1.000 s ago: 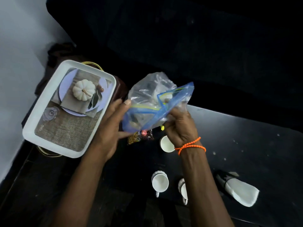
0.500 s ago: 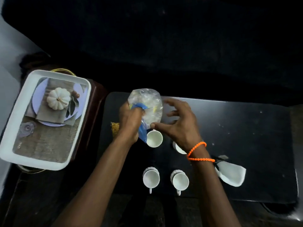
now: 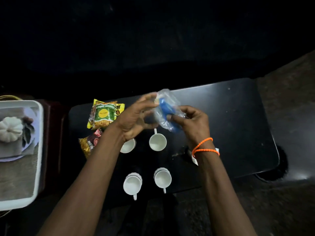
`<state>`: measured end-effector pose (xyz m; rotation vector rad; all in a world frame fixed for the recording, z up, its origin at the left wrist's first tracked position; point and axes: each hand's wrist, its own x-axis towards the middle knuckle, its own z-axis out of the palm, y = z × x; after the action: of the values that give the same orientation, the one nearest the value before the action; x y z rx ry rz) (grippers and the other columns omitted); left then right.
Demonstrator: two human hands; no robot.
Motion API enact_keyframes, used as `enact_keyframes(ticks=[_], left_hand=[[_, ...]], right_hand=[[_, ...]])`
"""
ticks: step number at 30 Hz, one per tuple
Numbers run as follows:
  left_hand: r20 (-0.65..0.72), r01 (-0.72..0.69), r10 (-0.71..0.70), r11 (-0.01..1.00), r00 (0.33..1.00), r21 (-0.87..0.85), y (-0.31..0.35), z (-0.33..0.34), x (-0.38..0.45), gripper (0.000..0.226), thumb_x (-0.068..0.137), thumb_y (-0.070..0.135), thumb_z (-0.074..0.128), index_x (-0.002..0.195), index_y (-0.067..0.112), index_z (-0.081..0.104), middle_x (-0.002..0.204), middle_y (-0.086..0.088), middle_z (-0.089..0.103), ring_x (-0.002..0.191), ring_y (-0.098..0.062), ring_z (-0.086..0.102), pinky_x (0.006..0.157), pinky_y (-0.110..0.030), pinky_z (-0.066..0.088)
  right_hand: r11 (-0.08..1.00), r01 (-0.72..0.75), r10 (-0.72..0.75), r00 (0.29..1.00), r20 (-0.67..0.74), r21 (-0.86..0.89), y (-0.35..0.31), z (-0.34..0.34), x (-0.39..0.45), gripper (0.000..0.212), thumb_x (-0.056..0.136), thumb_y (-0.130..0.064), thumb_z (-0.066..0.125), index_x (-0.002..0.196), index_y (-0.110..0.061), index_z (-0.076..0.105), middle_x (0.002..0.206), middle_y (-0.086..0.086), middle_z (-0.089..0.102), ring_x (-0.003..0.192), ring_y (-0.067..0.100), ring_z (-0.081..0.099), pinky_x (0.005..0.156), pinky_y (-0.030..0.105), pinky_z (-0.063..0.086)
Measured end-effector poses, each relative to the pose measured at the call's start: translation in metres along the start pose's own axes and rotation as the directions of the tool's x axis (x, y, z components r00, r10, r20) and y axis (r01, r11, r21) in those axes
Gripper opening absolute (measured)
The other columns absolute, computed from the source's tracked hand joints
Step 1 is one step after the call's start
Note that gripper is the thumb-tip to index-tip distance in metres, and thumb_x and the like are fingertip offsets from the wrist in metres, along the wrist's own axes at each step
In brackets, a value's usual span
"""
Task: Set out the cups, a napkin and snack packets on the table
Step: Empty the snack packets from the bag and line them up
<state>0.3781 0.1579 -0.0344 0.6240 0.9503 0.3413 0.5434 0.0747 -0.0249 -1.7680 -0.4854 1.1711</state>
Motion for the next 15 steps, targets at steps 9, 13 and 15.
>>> enact_keyframes(ticks=[9, 13, 15], left_hand=[[-0.187, -0.121, 0.159, 0.972, 0.969, 0.200, -0.054, 0.096, 0.037, 0.033, 0.083, -0.003, 0.077, 0.098, 0.024, 0.067, 0.093, -0.006, 0.076, 0.086, -0.029, 0.072, 0.065, -0.040, 0.063], [-0.311, -0.043, 0.198, 0.896, 0.930, 0.442, -0.078, 0.145, 0.056, 0.022, 0.081, 0.002, 0.073, 0.082, 0.024, 0.069, 0.086, 0.000, 0.077, 0.083, -0.022, 0.073, 0.079, -0.044, 0.063], [-0.250, 0.005, 0.130, 0.880, 0.959, 0.475, -0.089, 0.177, 0.060, 0.015, 0.095, 0.011, 0.061, 0.100, 0.018, 0.074, 0.102, -0.006, 0.079, 0.097, -0.025, 0.074, 0.084, -0.039, 0.063]], right_hand=[[0.832, 0.122, -0.176, 0.983, -0.050, -0.541, 0.002, -0.060, -0.006, 0.041, 0.082, -0.006, 0.077, 0.120, -0.017, 0.064, 0.121, 0.008, 0.060, 0.097, 0.019, 0.060, 0.082, 0.023, 0.047], [0.823, 0.237, -0.141, 0.966, 0.218, -0.516, 0.003, -0.111, -0.017, 0.099, 0.070, -0.005, 0.082, 0.155, -0.030, 0.039, 0.154, 0.004, 0.041, 0.128, 0.012, 0.052, 0.105, 0.021, 0.049], [0.722, 0.264, -0.089, 0.952, 0.293, -0.640, 0.009, -0.133, -0.022, 0.102, 0.066, -0.008, 0.084, 0.155, -0.032, 0.040, 0.155, 0.010, 0.043, 0.140, 0.025, 0.049, 0.114, 0.036, 0.045]])
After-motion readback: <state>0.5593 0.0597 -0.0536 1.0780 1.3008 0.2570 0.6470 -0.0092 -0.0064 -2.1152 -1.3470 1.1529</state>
